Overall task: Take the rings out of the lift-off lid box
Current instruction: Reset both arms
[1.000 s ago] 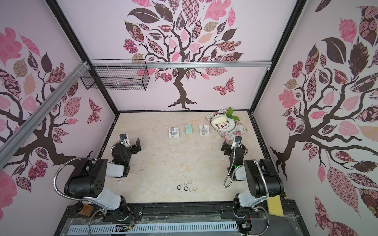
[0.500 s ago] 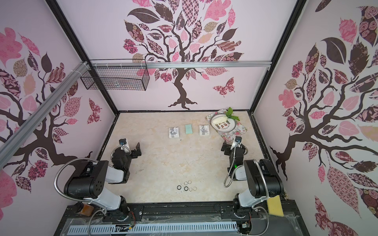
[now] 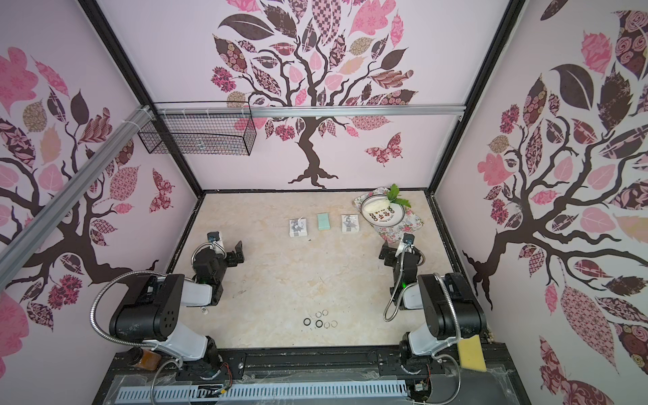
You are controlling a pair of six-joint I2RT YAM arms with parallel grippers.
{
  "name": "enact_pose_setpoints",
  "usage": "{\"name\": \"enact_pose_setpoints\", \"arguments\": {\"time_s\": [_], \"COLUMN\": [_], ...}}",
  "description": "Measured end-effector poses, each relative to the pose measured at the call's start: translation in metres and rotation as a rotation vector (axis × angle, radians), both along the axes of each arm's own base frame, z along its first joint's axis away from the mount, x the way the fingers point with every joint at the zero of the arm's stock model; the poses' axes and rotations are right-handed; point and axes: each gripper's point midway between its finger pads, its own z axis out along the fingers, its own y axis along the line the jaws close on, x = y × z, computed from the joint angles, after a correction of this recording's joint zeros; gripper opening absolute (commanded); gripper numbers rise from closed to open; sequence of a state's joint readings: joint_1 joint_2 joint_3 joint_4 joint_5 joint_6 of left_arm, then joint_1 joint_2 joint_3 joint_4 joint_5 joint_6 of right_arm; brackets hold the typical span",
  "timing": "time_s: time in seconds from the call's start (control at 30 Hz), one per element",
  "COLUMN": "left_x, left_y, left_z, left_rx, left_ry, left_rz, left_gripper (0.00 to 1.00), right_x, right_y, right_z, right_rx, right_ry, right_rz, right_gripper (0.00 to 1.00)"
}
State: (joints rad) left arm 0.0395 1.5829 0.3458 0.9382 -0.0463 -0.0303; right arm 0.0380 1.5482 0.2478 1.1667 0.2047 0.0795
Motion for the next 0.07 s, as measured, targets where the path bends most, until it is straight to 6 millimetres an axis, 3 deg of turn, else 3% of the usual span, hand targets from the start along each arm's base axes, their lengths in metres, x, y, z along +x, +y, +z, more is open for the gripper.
{"name": "enact_pose_setpoints", "arguments": {"time_s": [0.07], "left_x": [0.0007], "left_y": [-0.0001], "left_z": [-0.0001], "left_rx": [0.0], "left_ry": [0.003], "left_rz": [-0.001], "left_gripper": [0.98], "right_x": [0.0], "right_y": [0.0], "right_z": [0.0], "right_rx": [0.0], "right_ry": [0.0], "right_rz": [0.0], "right_gripper": [1.0]}}
